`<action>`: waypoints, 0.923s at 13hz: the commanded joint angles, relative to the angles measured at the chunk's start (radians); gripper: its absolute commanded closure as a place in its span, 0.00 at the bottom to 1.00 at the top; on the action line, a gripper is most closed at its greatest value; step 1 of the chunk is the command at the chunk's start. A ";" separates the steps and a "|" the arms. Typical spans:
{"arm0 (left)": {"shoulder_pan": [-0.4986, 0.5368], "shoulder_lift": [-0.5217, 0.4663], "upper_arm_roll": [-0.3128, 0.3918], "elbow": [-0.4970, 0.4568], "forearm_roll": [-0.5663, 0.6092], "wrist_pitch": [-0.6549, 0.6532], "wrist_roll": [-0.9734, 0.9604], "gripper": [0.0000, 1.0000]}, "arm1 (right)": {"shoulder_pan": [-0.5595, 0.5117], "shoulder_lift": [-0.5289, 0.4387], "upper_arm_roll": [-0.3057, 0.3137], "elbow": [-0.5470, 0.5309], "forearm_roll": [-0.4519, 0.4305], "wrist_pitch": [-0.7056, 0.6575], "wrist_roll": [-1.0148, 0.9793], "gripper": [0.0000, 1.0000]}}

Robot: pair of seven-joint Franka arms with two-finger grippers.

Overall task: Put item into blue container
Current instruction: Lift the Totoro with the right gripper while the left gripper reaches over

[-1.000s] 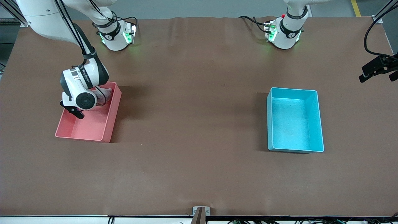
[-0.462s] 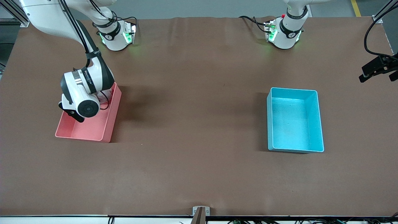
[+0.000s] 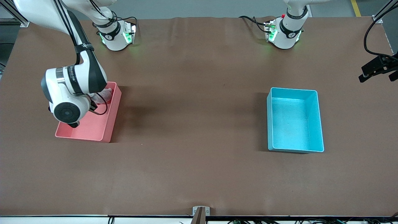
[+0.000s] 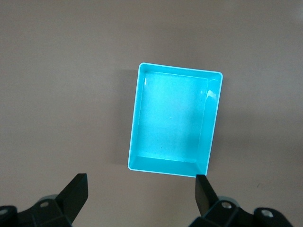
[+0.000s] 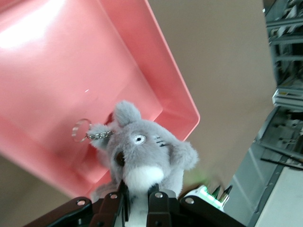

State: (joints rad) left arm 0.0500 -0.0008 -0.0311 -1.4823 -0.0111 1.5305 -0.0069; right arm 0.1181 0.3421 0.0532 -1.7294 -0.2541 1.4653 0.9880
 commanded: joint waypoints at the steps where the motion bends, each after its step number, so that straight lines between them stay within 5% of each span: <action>1: -0.009 0.005 -0.001 0.004 0.005 -0.003 0.001 0.00 | -0.001 -0.026 0.013 0.098 0.120 -0.042 -0.014 0.99; 7: -0.036 0.068 -0.032 -0.003 0.000 -0.006 0.002 0.00 | 0.133 -0.089 0.027 0.151 0.318 0.113 0.111 0.98; 12: -0.062 0.105 -0.032 -0.009 -0.001 -0.059 0.022 0.00 | 0.379 -0.028 0.025 0.139 0.309 0.413 0.169 0.98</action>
State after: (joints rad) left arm -0.0109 0.1092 -0.0646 -1.4944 -0.0119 1.5180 -0.0034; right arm 0.4298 0.2795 0.0874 -1.5820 0.0534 1.7901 1.1454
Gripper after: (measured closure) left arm 0.000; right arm 0.828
